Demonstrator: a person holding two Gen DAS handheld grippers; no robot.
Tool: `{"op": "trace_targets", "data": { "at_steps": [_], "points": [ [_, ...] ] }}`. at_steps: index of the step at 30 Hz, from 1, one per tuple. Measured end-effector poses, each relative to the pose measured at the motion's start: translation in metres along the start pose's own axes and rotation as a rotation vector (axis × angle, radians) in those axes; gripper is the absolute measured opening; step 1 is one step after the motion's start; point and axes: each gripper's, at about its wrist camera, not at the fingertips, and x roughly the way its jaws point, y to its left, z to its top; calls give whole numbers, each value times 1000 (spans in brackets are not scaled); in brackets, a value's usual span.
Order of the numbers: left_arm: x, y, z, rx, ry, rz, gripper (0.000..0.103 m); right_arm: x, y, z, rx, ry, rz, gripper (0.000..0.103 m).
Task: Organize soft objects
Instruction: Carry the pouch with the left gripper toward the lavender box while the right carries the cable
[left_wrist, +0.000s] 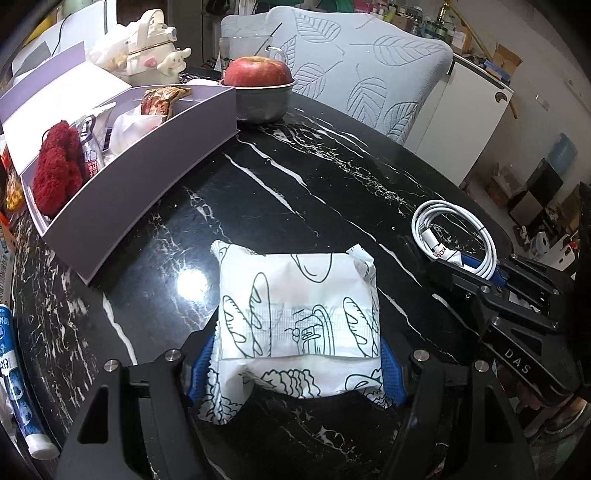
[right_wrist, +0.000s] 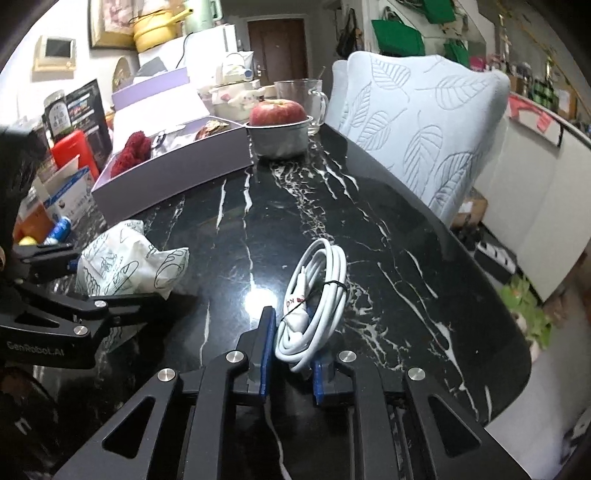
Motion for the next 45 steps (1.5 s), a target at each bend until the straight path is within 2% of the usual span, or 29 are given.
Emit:
{"op": "trace_targets", "data": {
  "at_steps": [12, 24, 30, 45],
  "points": [
    [-12, -4, -6, -1, -22, -15, 71, -18, 9, -1, -5, -26, -4, 17],
    [-51, -5, -23, -18, -96, -13, 71, -44, 31, -6, -44, -67, 21, 17],
    [-73, 1, -36, -40, -138, 11, 71, -56, 54, -9, -87, -89, 63, 17],
    [-128, 35, -60, -115, -239, 99, 71, -67, 119, -3, -203, -125, 231, 17]
  ]
}}
